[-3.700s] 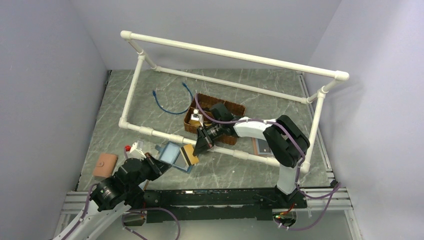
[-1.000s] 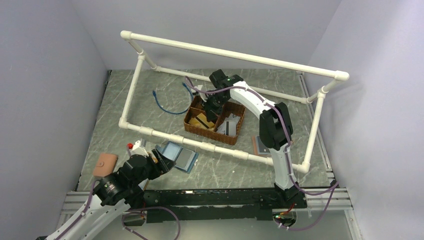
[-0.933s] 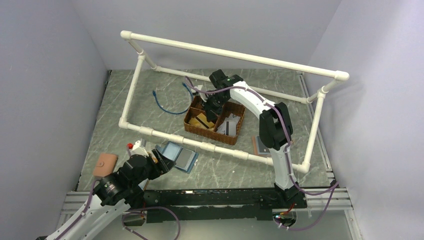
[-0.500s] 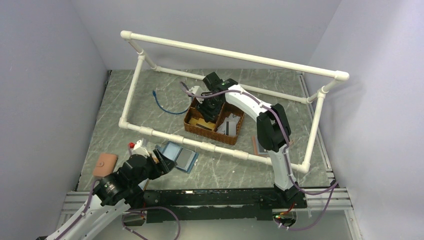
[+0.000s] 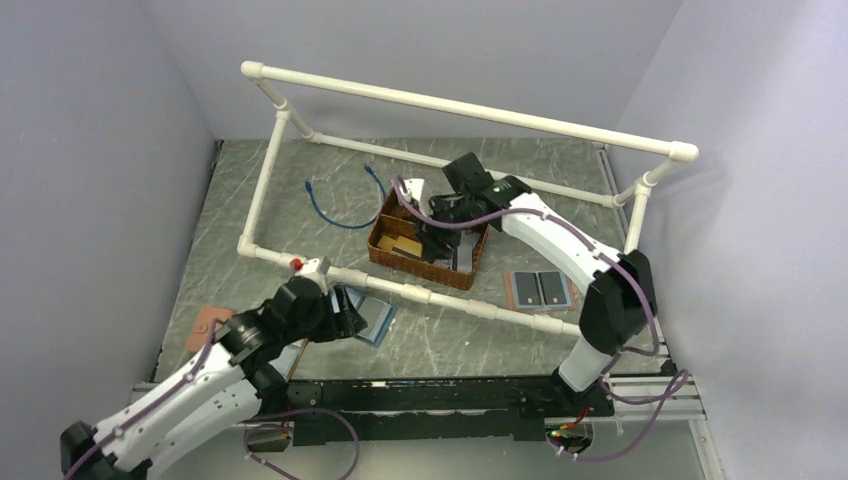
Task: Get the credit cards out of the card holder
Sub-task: Place the credit card in the storage box, then remove the credit card from the card holder.
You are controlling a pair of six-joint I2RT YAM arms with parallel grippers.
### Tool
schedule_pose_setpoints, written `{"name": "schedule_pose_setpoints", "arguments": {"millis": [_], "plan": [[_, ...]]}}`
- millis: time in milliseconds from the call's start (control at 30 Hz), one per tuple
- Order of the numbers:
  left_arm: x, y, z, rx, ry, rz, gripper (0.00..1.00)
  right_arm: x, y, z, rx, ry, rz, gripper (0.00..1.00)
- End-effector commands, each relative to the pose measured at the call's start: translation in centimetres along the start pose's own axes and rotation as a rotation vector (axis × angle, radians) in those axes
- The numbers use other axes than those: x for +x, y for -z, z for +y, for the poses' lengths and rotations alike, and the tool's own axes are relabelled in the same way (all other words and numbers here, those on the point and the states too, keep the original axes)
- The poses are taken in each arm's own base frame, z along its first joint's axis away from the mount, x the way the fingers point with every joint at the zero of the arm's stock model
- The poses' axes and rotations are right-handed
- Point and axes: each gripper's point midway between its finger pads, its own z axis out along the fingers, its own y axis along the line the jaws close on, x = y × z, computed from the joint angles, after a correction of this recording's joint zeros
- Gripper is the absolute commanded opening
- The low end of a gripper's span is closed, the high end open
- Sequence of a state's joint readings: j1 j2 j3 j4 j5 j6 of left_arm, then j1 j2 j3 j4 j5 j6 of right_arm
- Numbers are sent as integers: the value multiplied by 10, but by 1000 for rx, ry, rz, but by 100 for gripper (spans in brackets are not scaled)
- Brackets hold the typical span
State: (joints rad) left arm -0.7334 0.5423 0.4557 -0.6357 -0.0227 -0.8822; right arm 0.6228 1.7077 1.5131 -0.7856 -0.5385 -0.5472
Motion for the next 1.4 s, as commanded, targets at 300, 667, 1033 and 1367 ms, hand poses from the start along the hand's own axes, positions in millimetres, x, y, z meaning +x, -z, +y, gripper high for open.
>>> {"name": "schedule_pose_setpoints", "arguments": {"millis": [300, 667, 1033, 1367], "plan": [[-21, -28, -23, -121, -267, 111, 69, -1, 43, 55, -243, 56, -377, 55], [-24, -64, -5, -235, -464, 185, 74, 7, 39, 55, -282, 27, -365, 54], [-20, -91, 4, -198, -432, 225, 79, 11, 35, 54, -291, 14, -349, 54], [2, -99, 21, -214, -318, 278, 74, 13, 33, 58, -315, 10, -349, 53]]}}
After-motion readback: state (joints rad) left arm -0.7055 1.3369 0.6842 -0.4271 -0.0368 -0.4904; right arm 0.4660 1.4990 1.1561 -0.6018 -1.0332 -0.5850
